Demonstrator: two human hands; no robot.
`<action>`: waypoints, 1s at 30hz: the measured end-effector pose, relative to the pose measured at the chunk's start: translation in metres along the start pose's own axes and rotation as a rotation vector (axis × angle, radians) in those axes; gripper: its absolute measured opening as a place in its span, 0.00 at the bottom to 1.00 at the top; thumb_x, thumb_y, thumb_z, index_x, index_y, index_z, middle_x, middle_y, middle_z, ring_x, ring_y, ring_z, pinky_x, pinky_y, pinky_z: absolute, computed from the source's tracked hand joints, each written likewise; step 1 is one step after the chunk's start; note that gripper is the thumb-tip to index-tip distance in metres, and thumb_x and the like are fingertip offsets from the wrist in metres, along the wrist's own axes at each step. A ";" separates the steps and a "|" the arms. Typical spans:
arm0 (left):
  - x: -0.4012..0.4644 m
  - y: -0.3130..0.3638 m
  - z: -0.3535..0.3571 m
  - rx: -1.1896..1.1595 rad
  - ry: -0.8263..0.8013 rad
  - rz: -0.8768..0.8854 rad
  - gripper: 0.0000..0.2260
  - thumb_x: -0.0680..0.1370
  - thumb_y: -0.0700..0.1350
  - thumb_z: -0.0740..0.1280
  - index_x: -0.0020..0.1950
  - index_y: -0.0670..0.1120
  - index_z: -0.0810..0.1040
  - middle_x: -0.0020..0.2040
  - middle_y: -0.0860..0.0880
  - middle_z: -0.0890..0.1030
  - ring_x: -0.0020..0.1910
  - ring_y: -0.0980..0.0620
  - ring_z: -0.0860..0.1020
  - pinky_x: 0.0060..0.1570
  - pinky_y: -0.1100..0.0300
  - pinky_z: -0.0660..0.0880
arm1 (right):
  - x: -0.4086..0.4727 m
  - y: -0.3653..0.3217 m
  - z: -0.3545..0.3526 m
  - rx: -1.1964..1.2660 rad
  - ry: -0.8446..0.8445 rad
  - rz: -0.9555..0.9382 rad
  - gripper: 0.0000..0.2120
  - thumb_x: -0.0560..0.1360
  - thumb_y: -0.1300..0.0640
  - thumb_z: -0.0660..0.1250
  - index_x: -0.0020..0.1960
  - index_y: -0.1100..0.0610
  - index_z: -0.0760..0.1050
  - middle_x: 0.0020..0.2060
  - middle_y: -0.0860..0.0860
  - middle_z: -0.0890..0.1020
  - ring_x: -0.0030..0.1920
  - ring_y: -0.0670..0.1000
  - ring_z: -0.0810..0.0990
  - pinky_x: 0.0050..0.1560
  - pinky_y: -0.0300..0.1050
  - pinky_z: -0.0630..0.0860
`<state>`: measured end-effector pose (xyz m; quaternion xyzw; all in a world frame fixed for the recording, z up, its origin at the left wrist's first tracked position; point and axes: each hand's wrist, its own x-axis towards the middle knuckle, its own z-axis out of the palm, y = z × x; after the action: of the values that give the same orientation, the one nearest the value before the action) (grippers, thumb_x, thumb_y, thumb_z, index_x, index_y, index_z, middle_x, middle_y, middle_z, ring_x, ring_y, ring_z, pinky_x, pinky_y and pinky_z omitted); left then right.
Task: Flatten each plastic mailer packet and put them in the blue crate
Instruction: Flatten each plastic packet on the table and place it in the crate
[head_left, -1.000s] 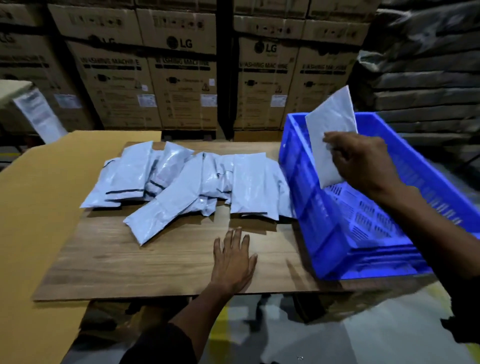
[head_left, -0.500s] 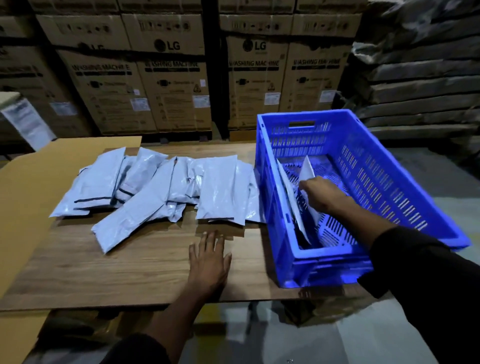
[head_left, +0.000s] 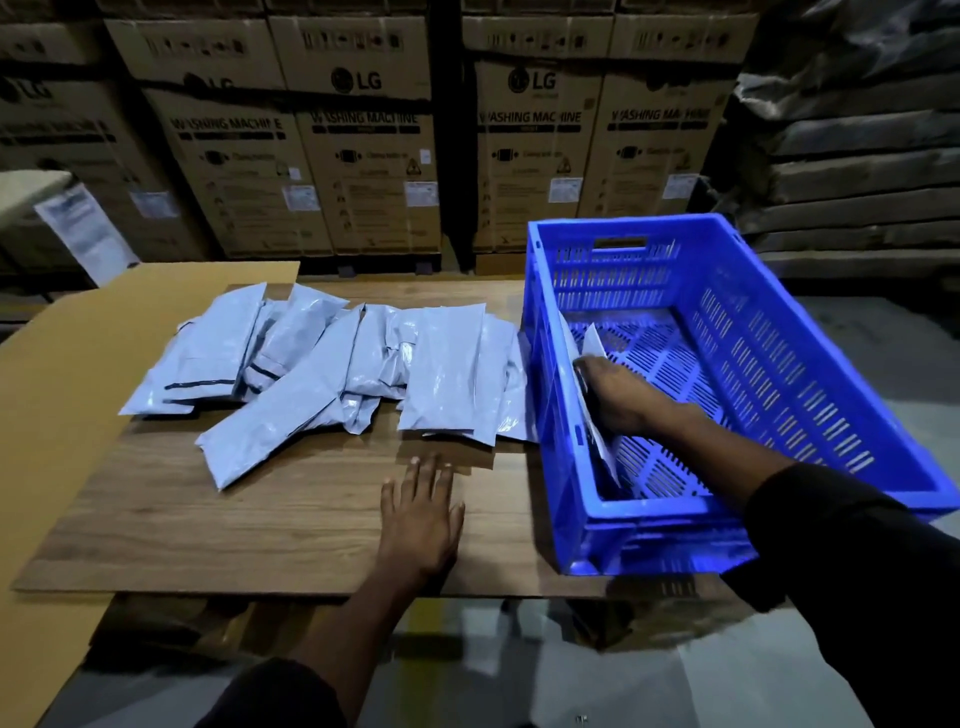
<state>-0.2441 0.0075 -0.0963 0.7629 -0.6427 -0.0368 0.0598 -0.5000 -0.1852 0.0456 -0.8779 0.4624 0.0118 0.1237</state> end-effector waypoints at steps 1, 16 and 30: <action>0.000 0.000 -0.001 -0.005 -0.003 -0.001 0.29 0.79 0.59 0.49 0.75 0.48 0.72 0.77 0.46 0.68 0.76 0.43 0.65 0.69 0.35 0.64 | -0.002 0.000 -0.002 0.035 0.016 0.000 0.27 0.75 0.60 0.62 0.72 0.60 0.61 0.70 0.63 0.66 0.66 0.67 0.72 0.60 0.60 0.73; 0.002 -0.008 0.003 -0.006 0.023 0.060 0.27 0.75 0.58 0.55 0.68 0.47 0.78 0.72 0.45 0.75 0.70 0.42 0.74 0.60 0.34 0.73 | -0.006 -0.024 -0.014 0.179 0.174 0.185 0.27 0.84 0.46 0.54 0.73 0.65 0.58 0.60 0.71 0.76 0.58 0.70 0.76 0.50 0.55 0.71; -0.011 -0.089 -0.011 -0.041 0.145 0.152 0.20 0.77 0.53 0.58 0.61 0.44 0.80 0.65 0.42 0.78 0.63 0.40 0.76 0.58 0.45 0.75 | 0.038 -0.174 -0.061 0.178 0.702 -0.028 0.14 0.77 0.54 0.64 0.61 0.58 0.75 0.53 0.61 0.82 0.52 0.64 0.80 0.48 0.55 0.77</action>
<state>-0.1575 0.0336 -0.0981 0.7113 -0.6917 0.0099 0.1244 -0.3420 -0.1356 0.1357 -0.8206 0.4637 -0.3323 0.0335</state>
